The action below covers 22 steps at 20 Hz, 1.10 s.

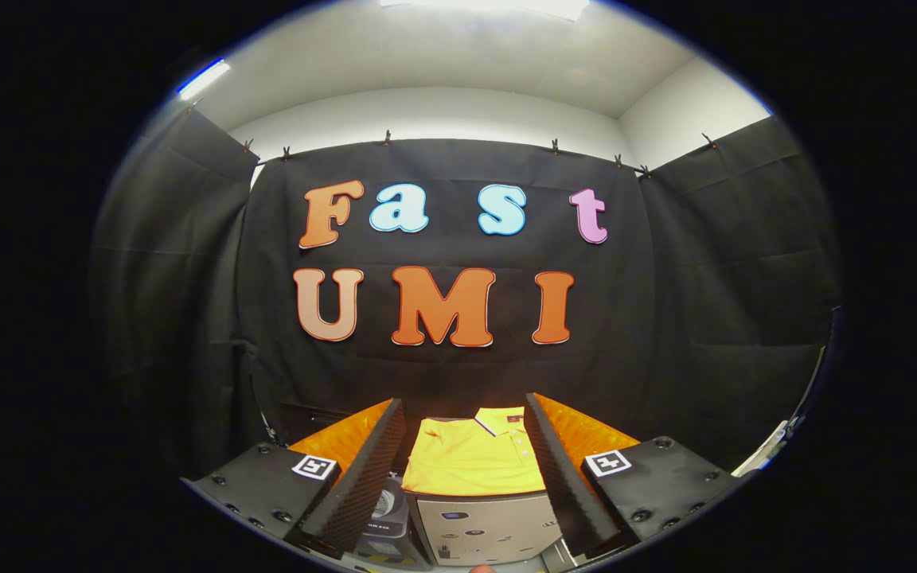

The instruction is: Put the clothes into the washing machine and then close the washing machine lid.

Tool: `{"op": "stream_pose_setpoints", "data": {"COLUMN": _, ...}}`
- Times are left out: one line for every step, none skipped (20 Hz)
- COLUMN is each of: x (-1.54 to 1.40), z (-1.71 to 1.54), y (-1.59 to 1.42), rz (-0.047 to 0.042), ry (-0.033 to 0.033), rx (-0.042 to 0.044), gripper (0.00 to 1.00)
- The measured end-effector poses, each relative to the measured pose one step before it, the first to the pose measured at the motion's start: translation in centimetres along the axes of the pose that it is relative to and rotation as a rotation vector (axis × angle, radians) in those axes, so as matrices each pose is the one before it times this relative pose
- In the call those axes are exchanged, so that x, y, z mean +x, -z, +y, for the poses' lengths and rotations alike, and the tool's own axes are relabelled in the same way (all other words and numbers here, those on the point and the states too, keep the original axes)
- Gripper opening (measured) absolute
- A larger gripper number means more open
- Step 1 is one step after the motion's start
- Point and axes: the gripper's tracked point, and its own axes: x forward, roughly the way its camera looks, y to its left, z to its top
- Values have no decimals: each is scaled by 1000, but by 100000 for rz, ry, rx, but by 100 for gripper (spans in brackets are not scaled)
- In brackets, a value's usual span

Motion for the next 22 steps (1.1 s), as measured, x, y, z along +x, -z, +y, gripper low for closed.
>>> {"op": "stream_pose_setpoints", "data": {"x": 284, "z": -130, "y": -24, "rz": 178, "ry": -27, "rx": -705, "gripper": 98}}
{"op": "stream_pose_setpoints", "data": {"x": 426, "z": -211, "y": -94, "rz": 19, "ry": 167, "rx": -794, "gripper": 98}}
{"op": "stream_pose_setpoints", "data": {"x": 353, "z": -149, "y": -74, "rz": 28, "ry": -33, "rx": -642, "gripper": 98}}
{"op": "stream_pose_setpoints", "data": {"x": 360, "z": -66, "y": -4, "rz": 54, "ry": -151, "rx": -160, "gripper": 98}}
{"op": "stream_pose_setpoints", "data": {"x": 377, "z": -243, "y": 210, "rz": 217, "ry": -376, "rx": 86, "gripper": 98}}
{"op": "stream_pose_setpoints", "data": {"x": 670, "z": -367, "y": 99, "rz": 311, "ry": -235, "rx": 253, "gripper": 98}}
{"op": "stream_pose_setpoints", "data": {"x": 650, "z": -444, "y": 238, "rz": 688, "ry": -178, "rx": 386, "gripper": 98}}
{"op": "stream_pose_setpoints", "data": {"x": 787, "z": -511, "y": 179, "rz": 790, "ry": -34, "rx": 332, "gripper": 98}}
{"op": "stream_pose_setpoints", "data": {"x": 877, "z": -680, "y": 388, "rz": 849, "ry": 252, "rx": 406, "gripper": 98}}
{"op": "stream_pose_setpoints", "data": {"x": 834, "z": -564, "y": 310, "rz": 1099, "ry": 88, "rx": 439, "gripper": 98}}
{"op": "stream_pose_setpoints", "data": {"x": 828, "z": -684, "y": 386, "rz": 1027, "ry": 234, "rx": 473, "gripper": 98}}
{"op": "stream_pose_setpoints", "data": {"x": 856, "z": -718, "y": 300, "rz": 881, "ry": 58, "rx": 537, "gripper": 98}}
{"op": "stream_pose_setpoints", "data": {"x": 988, "z": -589, "y": 364, "rz": 1015, "ry": 313, "rx": 465, "gripper": 98}}
{"op": "stream_pose_setpoints", "data": {"x": 1081, "z": -609, "y": 492, "rz": 1558, "ry": 109, "rx": 267, "gripper": 98}}
{"op": "stream_pose_setpoints", "data": {"x": 1161, "z": -605, "y": 747, "rz": 2006, "ry": 38, "rx": 158, "gripper": 98}}
{"op": "stream_pose_setpoints", "data": {"x": 1230, "z": -564, "y": 716, "rz": 2658, "ry": 75, "rx": 221, "gripper": 98}}
{"op": "stream_pose_setpoints", "data": {"x": 1257, "z": -551, "y": 816, "rz": 2417, "ry": -231, "rx": 331, "gripper": 98}}
{"op": "stream_pose_setpoints", "data": {"x": 1436, "z": -399, "y": 615, "rz": 2548, "ry": -53, "rx": 307, "gripper": 98}}
{"op": "stream_pose_setpoints", "data": {"x": 1401, "z": -512, "y": 476, "rz": 1795, "ry": -58, "rx": 342, "gripper": 98}}
{"op": "stream_pose_setpoints", "data": {"x": 1434, "z": -346, "y": 481, "rz": 1495, "ry": -418, "rx": 295, "gripper": 98}}
{"op": "stream_pose_setpoints", "data": {"x": 1337, "z": -353, "y": 483, "rz": 1620, "ry": -134, "rx": 383, "gripper": 98}}
{"op": "stream_pose_setpoints", "data": {"x": 1246, "z": -351, "y": 537, "rz": 1647, "ry": -365, "rx": 167, "gripper": 98}}
